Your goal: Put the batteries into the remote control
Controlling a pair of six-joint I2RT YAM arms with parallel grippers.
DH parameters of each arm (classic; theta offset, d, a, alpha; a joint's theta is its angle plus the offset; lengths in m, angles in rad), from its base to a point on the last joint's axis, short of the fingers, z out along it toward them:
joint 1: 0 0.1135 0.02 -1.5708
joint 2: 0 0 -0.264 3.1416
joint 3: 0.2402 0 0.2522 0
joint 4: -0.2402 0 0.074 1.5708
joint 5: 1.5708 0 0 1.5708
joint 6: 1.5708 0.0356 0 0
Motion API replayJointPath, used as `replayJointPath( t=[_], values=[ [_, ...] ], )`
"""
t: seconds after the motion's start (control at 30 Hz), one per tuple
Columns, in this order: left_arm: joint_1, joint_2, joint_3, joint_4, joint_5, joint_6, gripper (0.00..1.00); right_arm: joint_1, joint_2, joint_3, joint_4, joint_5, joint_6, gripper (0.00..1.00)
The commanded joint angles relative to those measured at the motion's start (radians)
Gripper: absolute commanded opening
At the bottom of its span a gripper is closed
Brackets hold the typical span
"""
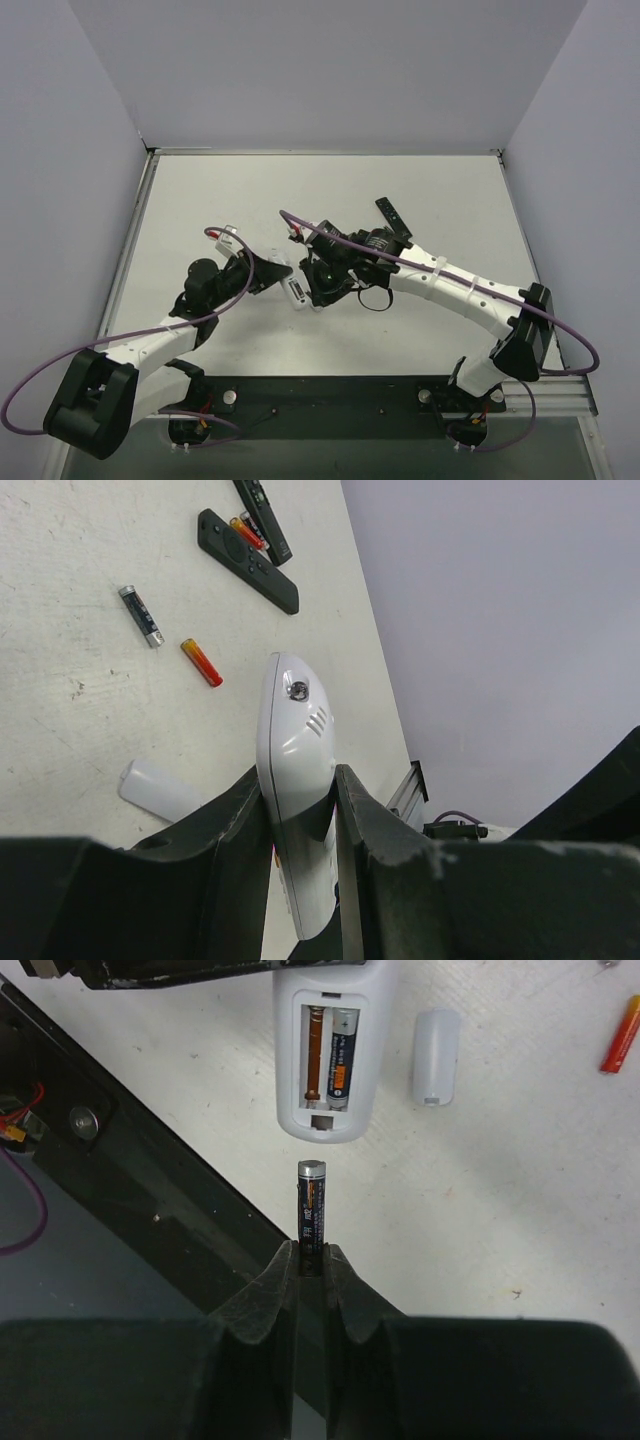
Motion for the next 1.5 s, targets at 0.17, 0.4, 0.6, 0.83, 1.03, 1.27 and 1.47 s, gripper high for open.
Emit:
replayJointPath(
  t=[0.17,0.4,0.6,0.83,1.03,1.27,1.47],
  values=[
    [-0.055,-0.012,-0.011,0.168,-0.072,-0.070,0.00,0.020,0.071,0.089,-0.083,-0.023,-0.020,0.00],
    [-0.080,-0.010,-0.025,0.197,-0.087,-0.083,0.00,0.020,0.109,0.111,-0.089,0.012,-0.026,0.00],
    [-0.101,-0.007,-0.031,0.223,-0.095,-0.098,0.00,0.018,0.120,0.114,-0.091,0.077,-0.025,0.00],
    [-0.118,0.002,-0.037,0.251,-0.102,-0.113,0.00,0.020,0.132,0.117,-0.089,0.081,-0.031,0.00],
    [-0.121,0.008,-0.036,0.251,-0.107,-0.115,0.00,0.024,0.132,0.128,-0.089,0.052,-0.034,0.00],
    [-0.126,0.020,-0.034,0.274,-0.106,-0.129,0.00,0.026,0.148,0.126,-0.089,0.046,-0.032,0.00],
    [-0.129,0.025,-0.034,0.274,-0.109,-0.129,0.00,0.024,0.157,0.126,-0.089,0.045,-0.026,0.00]
  ],
)
